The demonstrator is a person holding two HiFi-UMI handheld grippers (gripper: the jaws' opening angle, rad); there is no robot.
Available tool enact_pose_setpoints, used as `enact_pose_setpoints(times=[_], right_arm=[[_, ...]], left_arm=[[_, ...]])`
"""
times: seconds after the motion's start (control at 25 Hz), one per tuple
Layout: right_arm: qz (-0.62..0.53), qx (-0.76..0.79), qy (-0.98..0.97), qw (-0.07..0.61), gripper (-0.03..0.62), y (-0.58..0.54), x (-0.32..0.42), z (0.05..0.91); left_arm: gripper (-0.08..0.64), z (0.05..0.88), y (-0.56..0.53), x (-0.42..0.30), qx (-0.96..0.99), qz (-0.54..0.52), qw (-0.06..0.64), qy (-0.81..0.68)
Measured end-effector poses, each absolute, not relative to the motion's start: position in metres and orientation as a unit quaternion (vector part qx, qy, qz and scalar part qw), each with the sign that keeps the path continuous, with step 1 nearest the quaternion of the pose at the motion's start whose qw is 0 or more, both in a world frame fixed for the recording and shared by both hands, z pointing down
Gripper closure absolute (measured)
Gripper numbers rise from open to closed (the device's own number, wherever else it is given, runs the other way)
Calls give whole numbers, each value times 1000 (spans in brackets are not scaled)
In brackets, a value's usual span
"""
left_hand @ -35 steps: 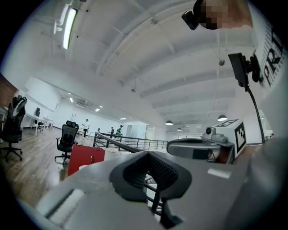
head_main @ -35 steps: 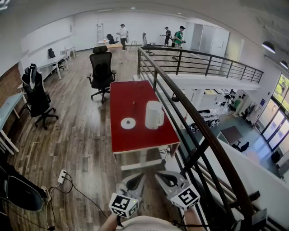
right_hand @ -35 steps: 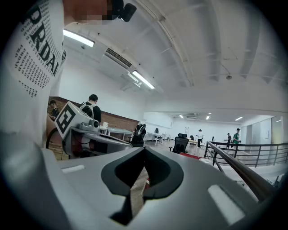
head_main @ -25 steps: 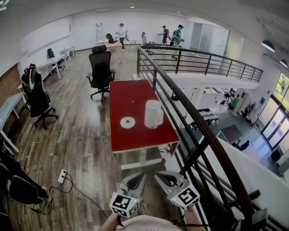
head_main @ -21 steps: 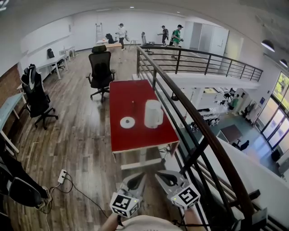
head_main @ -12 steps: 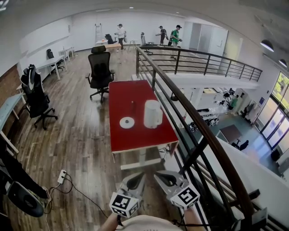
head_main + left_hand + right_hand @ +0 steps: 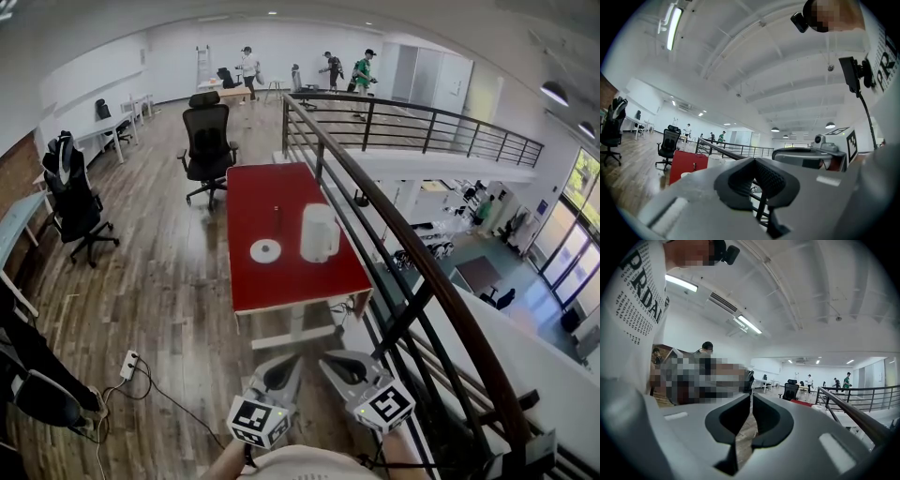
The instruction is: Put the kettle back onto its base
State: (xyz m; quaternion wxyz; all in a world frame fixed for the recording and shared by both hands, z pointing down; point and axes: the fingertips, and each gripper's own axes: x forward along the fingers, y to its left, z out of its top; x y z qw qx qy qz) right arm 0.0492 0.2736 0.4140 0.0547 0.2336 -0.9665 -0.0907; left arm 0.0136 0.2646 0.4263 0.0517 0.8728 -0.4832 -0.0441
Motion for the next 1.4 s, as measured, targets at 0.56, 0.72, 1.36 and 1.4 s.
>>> enact_pose_setpoints(times=[0.56,0.72,1.36,1.4], right_arm=[[-84,249,-963,60,551,285,40,421],[-85,248,-963,67,552,288,39,420],[-74,235,-966,84,545,241,42,427],[-75,233,-966,87,545,237,43,428]], left_arm=[[554,430,275,13,888,-43,56,-455],[554,431,277,11,888,-43,61,-454],[554,435,234,13,879,-39,68,-470],[554,435,230,14,878,-38,70,-472]])
